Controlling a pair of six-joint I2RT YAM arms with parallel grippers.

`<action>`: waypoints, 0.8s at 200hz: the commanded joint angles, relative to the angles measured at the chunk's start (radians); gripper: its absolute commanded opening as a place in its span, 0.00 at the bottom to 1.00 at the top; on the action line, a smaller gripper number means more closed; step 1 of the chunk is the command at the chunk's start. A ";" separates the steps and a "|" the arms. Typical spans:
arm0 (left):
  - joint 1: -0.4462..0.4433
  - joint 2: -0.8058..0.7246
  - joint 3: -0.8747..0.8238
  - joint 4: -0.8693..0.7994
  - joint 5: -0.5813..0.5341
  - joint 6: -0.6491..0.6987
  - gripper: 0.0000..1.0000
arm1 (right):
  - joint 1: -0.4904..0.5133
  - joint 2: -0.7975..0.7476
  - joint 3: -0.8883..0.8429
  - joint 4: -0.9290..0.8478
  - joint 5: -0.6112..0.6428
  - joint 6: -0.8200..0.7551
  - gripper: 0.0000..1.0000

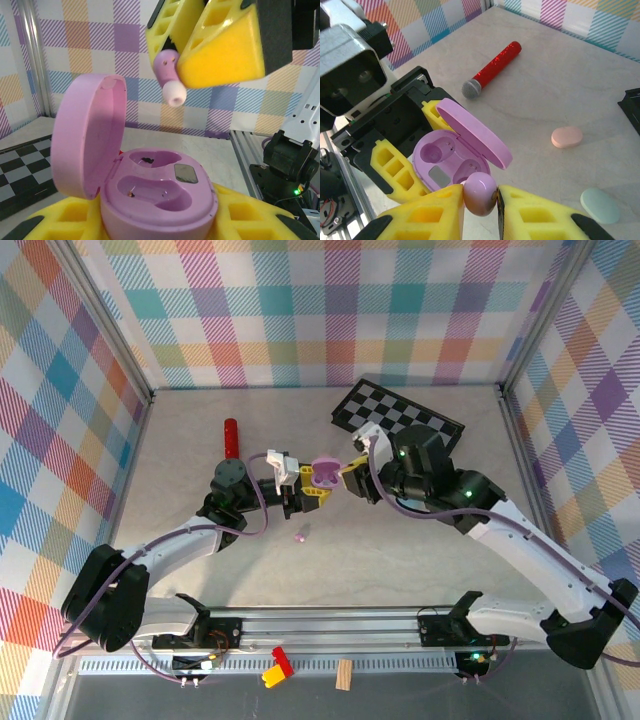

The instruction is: Insert the wireless bluetooth earbuds into the charging case

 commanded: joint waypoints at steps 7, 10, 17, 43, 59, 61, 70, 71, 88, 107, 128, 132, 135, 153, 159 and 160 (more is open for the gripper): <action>0.012 -0.013 0.033 0.000 0.022 0.021 0.37 | 0.020 0.033 0.051 -0.025 0.021 -0.063 0.24; 0.012 -0.014 0.032 0.000 0.022 0.021 0.37 | 0.020 0.035 0.051 -0.026 0.021 -0.065 0.24; 0.012 -0.015 0.032 0.000 0.021 0.021 0.37 | 0.022 0.041 0.054 -0.026 0.021 -0.068 0.24; 0.012 -0.017 0.032 0.000 0.023 0.020 0.37 | 0.025 0.054 0.055 -0.028 0.019 -0.072 0.24; 0.012 -0.016 0.032 0.000 0.025 0.018 0.37 | 0.028 0.060 0.057 -0.028 0.007 -0.071 0.24; 0.013 -0.017 0.032 0.000 0.024 0.017 0.37 | 0.029 0.061 0.057 -0.028 0.006 -0.073 0.24; 0.012 -0.017 0.032 0.001 0.025 0.017 0.37 | 0.031 0.065 0.057 -0.032 0.006 -0.075 0.24; 0.012 -0.017 0.032 0.002 0.024 0.017 0.37 | 0.031 0.065 0.056 -0.033 0.006 -0.075 0.24; 0.012 -0.019 0.030 0.002 0.021 0.017 0.37 | 0.035 0.069 0.058 -0.041 0.004 -0.079 0.24; 0.012 -0.021 0.029 0.001 0.018 0.018 0.37 | 0.038 0.072 0.059 -0.056 0.003 -0.085 0.24; 0.012 -0.021 0.028 0.002 0.019 0.017 0.37 | 0.040 0.084 0.068 -0.078 0.000 -0.094 0.24; 0.012 -0.021 0.028 0.003 0.020 0.017 0.37 | 0.041 0.087 0.071 -0.083 0.000 -0.095 0.24; 0.012 -0.022 0.027 0.003 0.019 0.017 0.37 | 0.042 0.089 0.072 -0.087 -0.002 -0.097 0.24; 0.012 -0.025 0.023 0.004 0.019 0.017 0.37 | 0.045 0.100 0.082 -0.100 -0.007 -0.105 0.24; 0.012 -0.026 0.022 0.004 0.019 0.017 0.37 | 0.046 0.103 0.084 -0.102 -0.006 -0.107 0.25; 0.012 -0.027 0.022 0.005 0.019 0.018 0.37 | 0.046 0.104 0.085 -0.102 -0.006 -0.107 0.26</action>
